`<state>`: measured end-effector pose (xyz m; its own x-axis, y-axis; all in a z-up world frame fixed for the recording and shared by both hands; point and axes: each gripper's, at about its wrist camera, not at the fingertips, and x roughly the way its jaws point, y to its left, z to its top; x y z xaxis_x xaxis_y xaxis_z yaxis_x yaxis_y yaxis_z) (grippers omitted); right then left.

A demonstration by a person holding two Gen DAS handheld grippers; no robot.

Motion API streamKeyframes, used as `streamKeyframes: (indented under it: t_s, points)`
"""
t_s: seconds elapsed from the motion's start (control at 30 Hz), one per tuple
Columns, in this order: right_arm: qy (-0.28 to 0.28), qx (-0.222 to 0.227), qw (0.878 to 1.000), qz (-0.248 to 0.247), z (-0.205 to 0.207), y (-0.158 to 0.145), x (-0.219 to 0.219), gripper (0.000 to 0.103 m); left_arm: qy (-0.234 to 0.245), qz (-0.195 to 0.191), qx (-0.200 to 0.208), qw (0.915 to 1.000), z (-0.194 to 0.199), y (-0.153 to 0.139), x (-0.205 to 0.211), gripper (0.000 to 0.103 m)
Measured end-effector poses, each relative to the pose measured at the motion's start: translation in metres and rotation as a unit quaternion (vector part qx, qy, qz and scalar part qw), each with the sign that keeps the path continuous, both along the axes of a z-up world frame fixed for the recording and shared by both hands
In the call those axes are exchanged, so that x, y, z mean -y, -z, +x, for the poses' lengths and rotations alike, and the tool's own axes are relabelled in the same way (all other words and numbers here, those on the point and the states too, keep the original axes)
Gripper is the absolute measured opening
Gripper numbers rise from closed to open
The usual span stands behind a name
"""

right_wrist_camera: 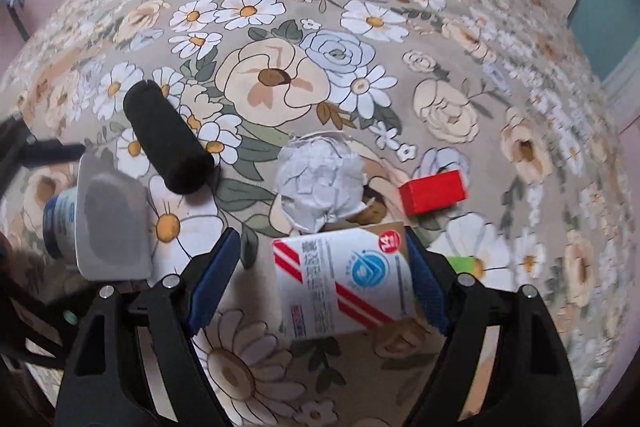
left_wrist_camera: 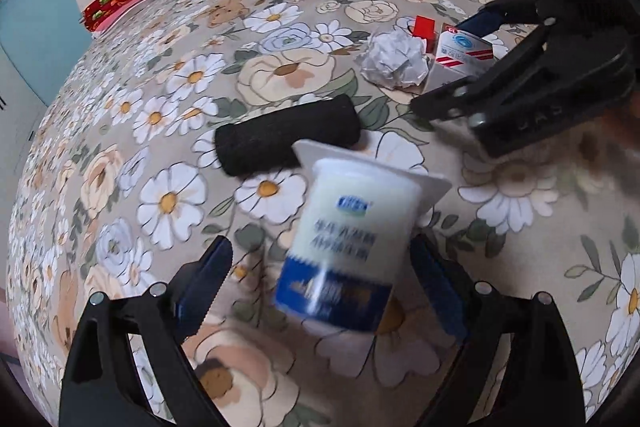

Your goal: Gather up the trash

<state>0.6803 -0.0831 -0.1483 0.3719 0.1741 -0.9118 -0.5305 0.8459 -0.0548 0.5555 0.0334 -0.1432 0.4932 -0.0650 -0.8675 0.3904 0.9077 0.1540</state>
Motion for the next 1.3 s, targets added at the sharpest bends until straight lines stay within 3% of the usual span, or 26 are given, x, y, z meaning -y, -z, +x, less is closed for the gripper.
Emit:
streamKeyframes:
  t_s: [0.03, 0.1, 0.17, 0.27, 0.4, 0.6, 0.9, 1.3]
  points:
    - [0.004, -0.005, 1.000, 0.009, 0.002, 0.003, 0.001, 0.079, 0.000, 0.000, -0.004, 1.0000, 0.002, 0.002, 0.002, 0.086]
    - [0.014, -0.012, 1.000, 0.013, 0.004, 0.009, 0.001, 0.078, 0.001, -0.012, -0.020, 0.9997, 0.006, 0.006, 0.006, 0.065]
    - [0.021, -0.020, 0.999, 0.021, 0.006, 0.015, 0.001, 0.071, -0.008, -0.021, -0.027, 0.9994, 0.009, 0.008, 0.008, 0.057]
    - [0.032, -0.019, 0.999, 0.039, 0.006, 0.014, 0.006, 0.057, -0.022, -0.029, -0.033, 0.9988, 0.012, 0.008, 0.010, 0.054]
    - [0.050, -0.027, 0.996, 0.075, 0.004, 0.007, 0.017, 0.056, -0.039, -0.034, -0.037, 0.9980, 0.010, 0.004, 0.010, 0.051]
    - [0.061, -0.017, 0.994, 0.090, -0.014, -0.017, 0.029, 0.056, -0.068, -0.032, -0.033, 0.9966, -0.006, -0.013, 0.002, 0.050]
    - [0.059, 0.029, 0.993, 0.094, -0.068, -0.102, 0.037, 0.056, -0.094, -0.039, 0.014, 0.9947, -0.049, -0.092, -0.006, 0.050]
    - [0.055, 0.103, 0.989, 0.094, -0.178, -0.211, 0.061, 0.056, -0.108, -0.032, 0.093, 0.9892, -0.131, -0.202, 0.003, 0.049]
